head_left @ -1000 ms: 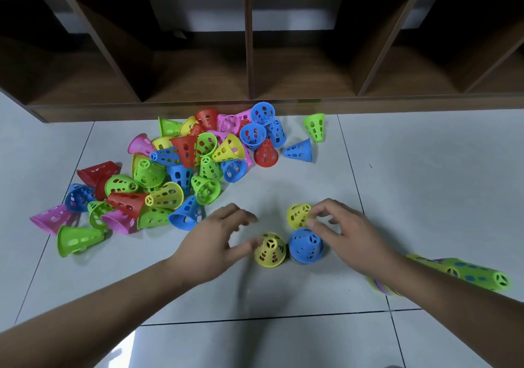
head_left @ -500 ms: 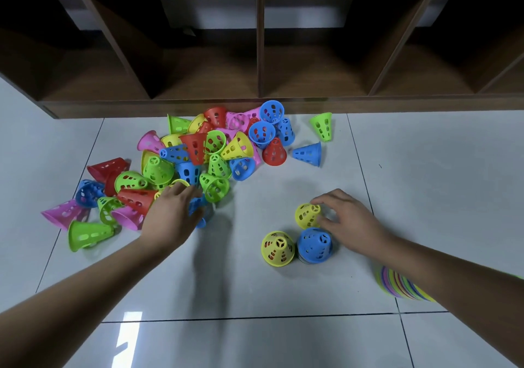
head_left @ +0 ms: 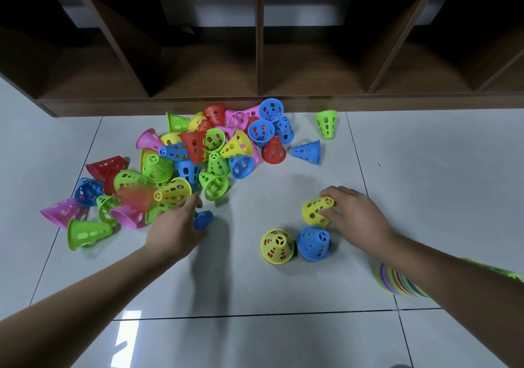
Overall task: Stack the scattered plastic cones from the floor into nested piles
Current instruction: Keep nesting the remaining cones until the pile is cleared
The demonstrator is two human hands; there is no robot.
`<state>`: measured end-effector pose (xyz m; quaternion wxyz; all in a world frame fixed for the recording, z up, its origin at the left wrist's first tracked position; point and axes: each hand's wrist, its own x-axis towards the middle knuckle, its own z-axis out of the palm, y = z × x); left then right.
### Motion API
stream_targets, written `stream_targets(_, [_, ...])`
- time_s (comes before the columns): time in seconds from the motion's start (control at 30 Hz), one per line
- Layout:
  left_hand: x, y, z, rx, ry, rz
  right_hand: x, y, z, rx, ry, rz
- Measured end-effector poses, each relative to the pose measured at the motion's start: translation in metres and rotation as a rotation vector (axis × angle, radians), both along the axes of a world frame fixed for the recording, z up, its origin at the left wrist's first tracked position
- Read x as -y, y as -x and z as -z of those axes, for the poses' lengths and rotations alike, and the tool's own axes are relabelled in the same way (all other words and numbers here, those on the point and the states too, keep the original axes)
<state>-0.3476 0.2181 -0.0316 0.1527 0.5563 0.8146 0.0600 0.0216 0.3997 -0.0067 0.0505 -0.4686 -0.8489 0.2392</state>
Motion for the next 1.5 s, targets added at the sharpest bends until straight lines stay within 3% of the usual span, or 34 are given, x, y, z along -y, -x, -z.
stream_targets(0.17, [-0.013,-0.024,-0.029,0.138,-0.165,0.057,0.012,-0.011,-0.037,-0.161,-0.050,0.095])
stream_targets(0.37, [-0.025,-0.067,-0.069,0.433,-0.315,0.085,0.037,-0.021,-0.075,-0.295,-0.067,0.100])
stream_targets(0.6, [-0.019,-0.111,-0.093,0.616,-0.342,0.198,0.056,-0.029,-0.082,-0.247,-0.242,-0.143])
stream_targets(0.83, [-0.008,-0.131,-0.068,0.554,-0.298,0.320,0.063,-0.028,-0.065,-0.139,-0.281,-0.344])
stream_targets(1.03, [-0.009,-0.128,-0.052,0.509,-0.285,0.396,0.047,-0.017,-0.062,-0.126,-0.218,-0.287])
stream_targets(1.2, [-0.024,-0.098,-0.053,0.476,-0.322,0.338,0.005,0.004,-0.051,-0.044,-0.148,-0.235])
stream_targets(1.5, [-0.055,-0.021,-0.023,0.112,-0.347,0.187,-0.083,0.055,-0.027,0.241,-0.045,-0.158])
